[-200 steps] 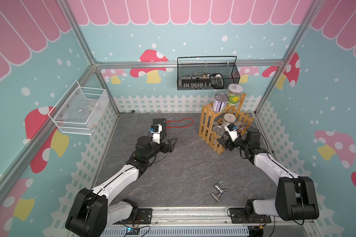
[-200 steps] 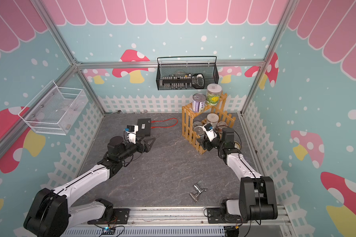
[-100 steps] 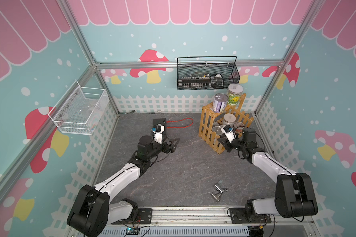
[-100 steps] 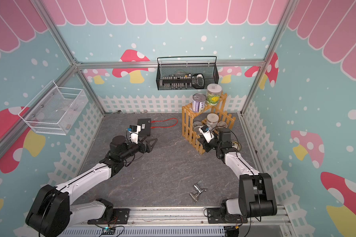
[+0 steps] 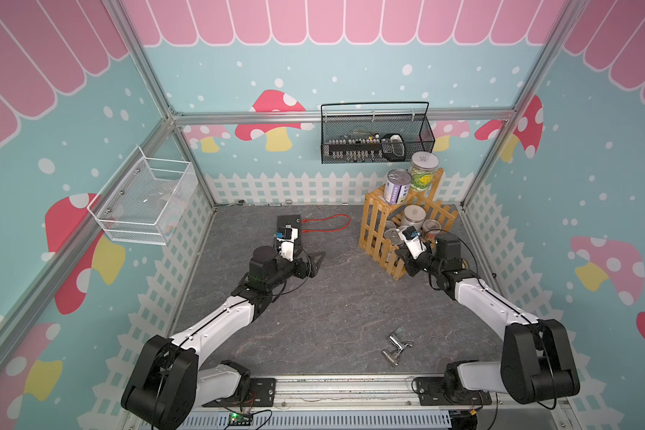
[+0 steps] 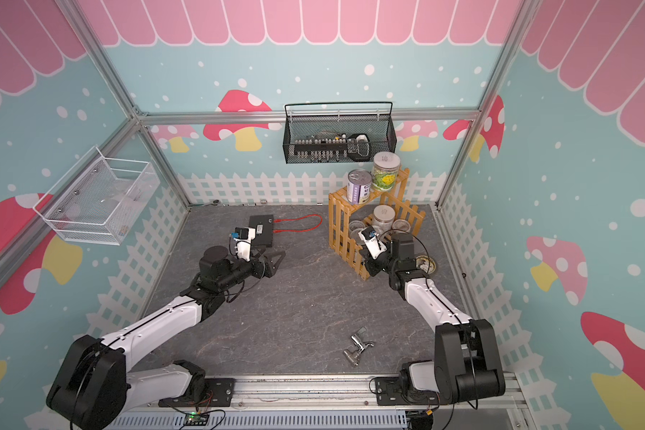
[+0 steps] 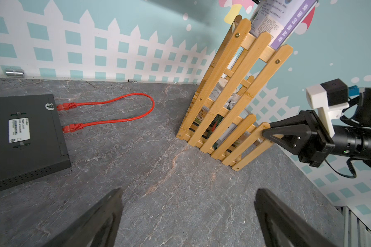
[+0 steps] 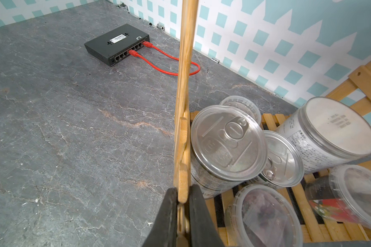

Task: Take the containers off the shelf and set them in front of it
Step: Adjust the shelf at the center of the board.

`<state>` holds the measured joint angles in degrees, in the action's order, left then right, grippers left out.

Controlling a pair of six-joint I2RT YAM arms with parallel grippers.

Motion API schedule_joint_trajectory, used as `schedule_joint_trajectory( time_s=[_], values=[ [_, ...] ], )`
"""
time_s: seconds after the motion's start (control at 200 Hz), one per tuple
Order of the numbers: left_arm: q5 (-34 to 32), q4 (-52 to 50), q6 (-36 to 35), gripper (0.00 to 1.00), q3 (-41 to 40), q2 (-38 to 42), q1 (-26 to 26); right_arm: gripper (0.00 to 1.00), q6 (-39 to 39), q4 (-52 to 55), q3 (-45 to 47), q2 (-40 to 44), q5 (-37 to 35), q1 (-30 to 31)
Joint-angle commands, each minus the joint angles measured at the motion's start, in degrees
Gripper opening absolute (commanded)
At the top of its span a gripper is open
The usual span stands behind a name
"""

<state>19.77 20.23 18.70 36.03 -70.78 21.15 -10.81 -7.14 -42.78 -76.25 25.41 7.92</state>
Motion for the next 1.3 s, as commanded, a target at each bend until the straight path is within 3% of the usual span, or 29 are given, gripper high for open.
schedule_joint_trajectory(
  time_s=[0.0, 0.27, 0.615, 1.096, 1.291],
  values=[
    [0.60, -1.02, -0.59, 0.99, 1.76, 0.47, 0.30, 0.08, 4.87, -1.48, 1.60, 4.13, 1.65, 2.20],
    [0.52, -1.33, -0.86, 0.99, 1.68, 0.65, 0.30, 0.06, 14.03, -4.23, 6.52, 9.78, -2.17, 5.35],
    [-0.67, -1.74, -1.47, 0.99, 1.25, 0.99, 0.14, 0.06, 24.15, -4.11, 7.71, 12.19, -15.39, 16.64],
    [-3.51, -1.39, -1.56, 0.99, 0.01, 1.61, -1.02, 0.04, 43.97, 1.71, -3.07, 0.46, -45.64, 37.34],
    [-4.87, -1.07, -2.00, 0.99, -0.85, 2.08, -1.25, 0.03, 51.28, 3.28, -7.10, -4.16, -52.50, 41.83]
  ],
)
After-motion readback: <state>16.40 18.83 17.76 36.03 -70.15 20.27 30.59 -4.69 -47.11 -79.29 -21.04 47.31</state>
